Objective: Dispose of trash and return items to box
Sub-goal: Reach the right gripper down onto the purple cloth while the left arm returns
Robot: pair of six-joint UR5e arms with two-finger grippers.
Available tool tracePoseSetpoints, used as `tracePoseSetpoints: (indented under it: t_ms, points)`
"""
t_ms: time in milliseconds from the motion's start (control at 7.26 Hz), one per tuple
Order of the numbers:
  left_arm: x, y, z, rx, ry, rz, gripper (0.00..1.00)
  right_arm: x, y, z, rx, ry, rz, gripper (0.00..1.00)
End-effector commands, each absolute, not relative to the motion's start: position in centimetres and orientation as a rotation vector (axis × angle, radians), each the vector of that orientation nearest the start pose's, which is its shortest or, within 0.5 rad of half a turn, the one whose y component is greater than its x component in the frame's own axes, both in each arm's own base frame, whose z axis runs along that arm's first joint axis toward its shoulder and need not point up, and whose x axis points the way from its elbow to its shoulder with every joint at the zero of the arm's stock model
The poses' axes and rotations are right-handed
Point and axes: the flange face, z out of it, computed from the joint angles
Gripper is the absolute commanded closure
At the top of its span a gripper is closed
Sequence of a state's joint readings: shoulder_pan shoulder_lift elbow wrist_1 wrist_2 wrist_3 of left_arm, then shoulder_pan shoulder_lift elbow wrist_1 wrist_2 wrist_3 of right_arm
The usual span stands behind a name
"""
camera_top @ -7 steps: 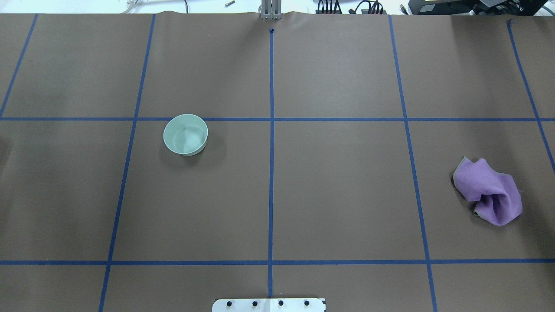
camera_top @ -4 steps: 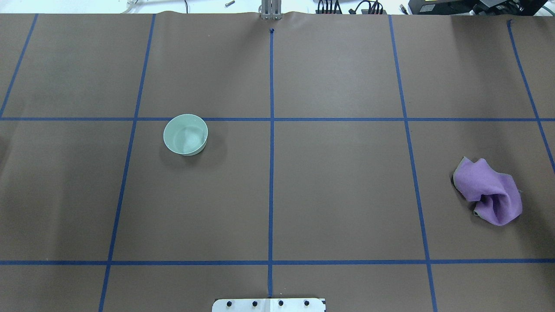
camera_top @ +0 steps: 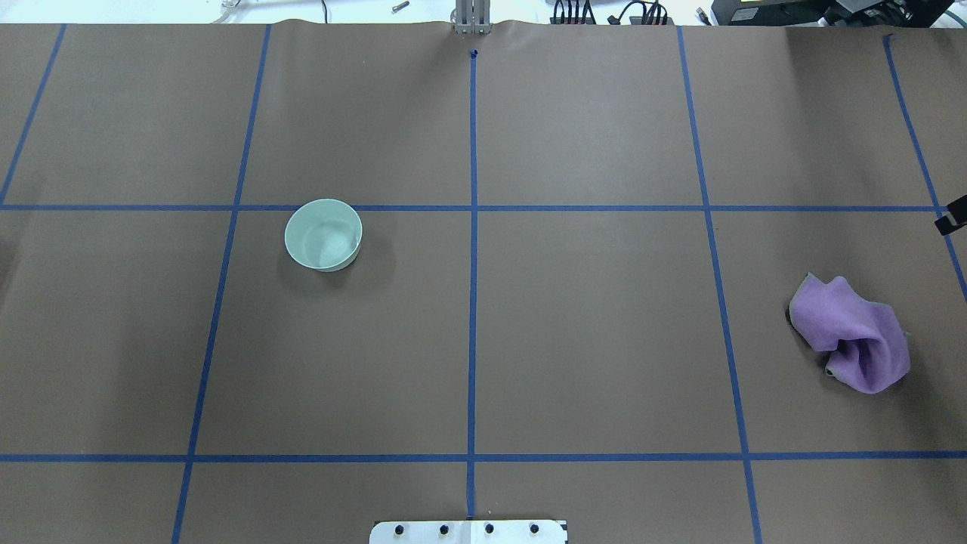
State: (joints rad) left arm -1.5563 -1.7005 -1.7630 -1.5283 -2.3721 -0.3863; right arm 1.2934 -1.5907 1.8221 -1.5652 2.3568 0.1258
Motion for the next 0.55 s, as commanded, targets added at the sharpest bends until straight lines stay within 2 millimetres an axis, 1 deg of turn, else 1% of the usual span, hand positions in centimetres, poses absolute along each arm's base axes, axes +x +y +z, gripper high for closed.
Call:
tracePoseSetpoints:
  t_ms: [0,138,275,413]
  points:
    - [-1.5,-54.1,46.0,0.068,0.863,-0.298,0.02,-13.7,-47.2,54.0,0.032,-0.837,-0.372,0.00]
    - [0.6,-54.8,44.4,0.052,0.875,-0.310,0.02,-17.1,-46.3,54.0,0.005,-0.836,-0.436,0.00]
    - [2.9,-55.1,42.7,0.035,0.887,-0.325,0.02,-19.9,-45.2,53.9,-0.018,-0.834,-0.494,0.00]
    - [4.7,-55.1,41.0,0.024,0.901,-0.339,0.02,-21.8,-44.3,54.0,-0.034,-0.829,-0.536,0.00]
